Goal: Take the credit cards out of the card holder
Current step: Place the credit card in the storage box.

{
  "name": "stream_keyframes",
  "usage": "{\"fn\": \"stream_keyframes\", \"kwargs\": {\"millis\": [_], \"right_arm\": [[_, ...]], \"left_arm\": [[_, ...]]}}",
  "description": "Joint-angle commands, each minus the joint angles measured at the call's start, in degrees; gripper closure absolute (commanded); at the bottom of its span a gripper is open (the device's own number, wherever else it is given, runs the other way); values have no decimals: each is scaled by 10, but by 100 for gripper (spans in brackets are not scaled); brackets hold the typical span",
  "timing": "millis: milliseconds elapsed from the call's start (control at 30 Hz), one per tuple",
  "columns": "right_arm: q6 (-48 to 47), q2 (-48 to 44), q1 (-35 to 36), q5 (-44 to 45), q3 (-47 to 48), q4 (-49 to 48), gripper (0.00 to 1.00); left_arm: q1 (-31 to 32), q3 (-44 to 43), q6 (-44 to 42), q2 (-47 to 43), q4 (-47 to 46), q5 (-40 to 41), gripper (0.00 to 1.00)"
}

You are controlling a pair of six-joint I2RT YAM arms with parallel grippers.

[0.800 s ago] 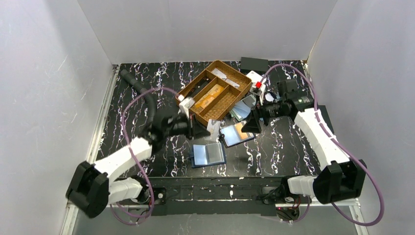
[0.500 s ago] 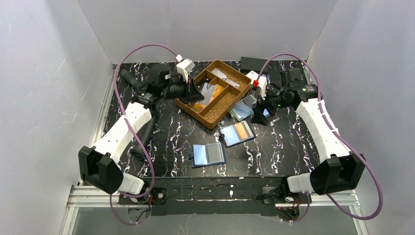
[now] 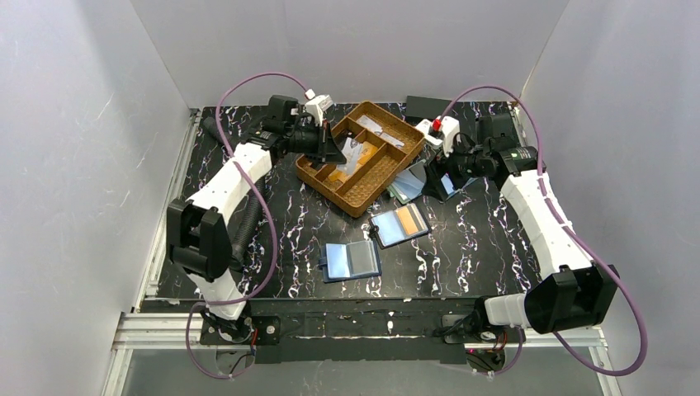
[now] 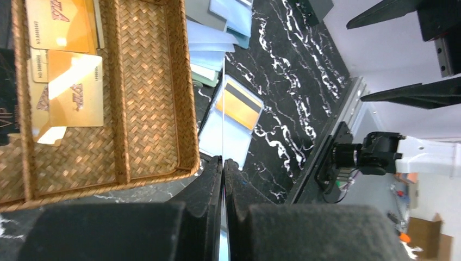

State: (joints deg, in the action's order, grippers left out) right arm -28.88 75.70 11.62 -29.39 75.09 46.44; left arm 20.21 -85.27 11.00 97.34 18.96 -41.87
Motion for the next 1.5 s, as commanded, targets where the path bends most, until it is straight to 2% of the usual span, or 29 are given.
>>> {"fn": "stream_keyframes", "kwargs": {"millis": [0, 33, 100, 167, 300, 567, 733, 933, 1467], "right_arm": [[97, 11, -2, -6, 10, -74, 2], [127, 18, -2, -31, 9, -95, 2], [217, 33, -2, -88, -2, -157, 2], [321, 50, -2, -133, -14, -228, 2], [469, 115, 1, -166, 16, -328, 2], [628, 196, 30, -197, 85, -435, 3], [685, 189, 55, -201, 88, -477, 6], [714, 166, 60, -201, 90, -492, 15], [755, 139, 60, -195, 99, -504, 18]], "left_arm": [[-6, -40, 78, 19, -37, -68, 100], [-6, -29, 116, 24, -75, -83, 100], [-7, 15, 230, 28, -229, -115, 100], [-8, 42, 333, 36, -321, -127, 100], [-7, 66, 430, 44, -410, -125, 100], [5, 86, 579, 61, -582, -89, 100], [18, 99, 610, 55, -624, -65, 100], [26, 121, 617, 38, -640, -52, 100], [35, 159, 625, 0, -645, -8, 100]]}}
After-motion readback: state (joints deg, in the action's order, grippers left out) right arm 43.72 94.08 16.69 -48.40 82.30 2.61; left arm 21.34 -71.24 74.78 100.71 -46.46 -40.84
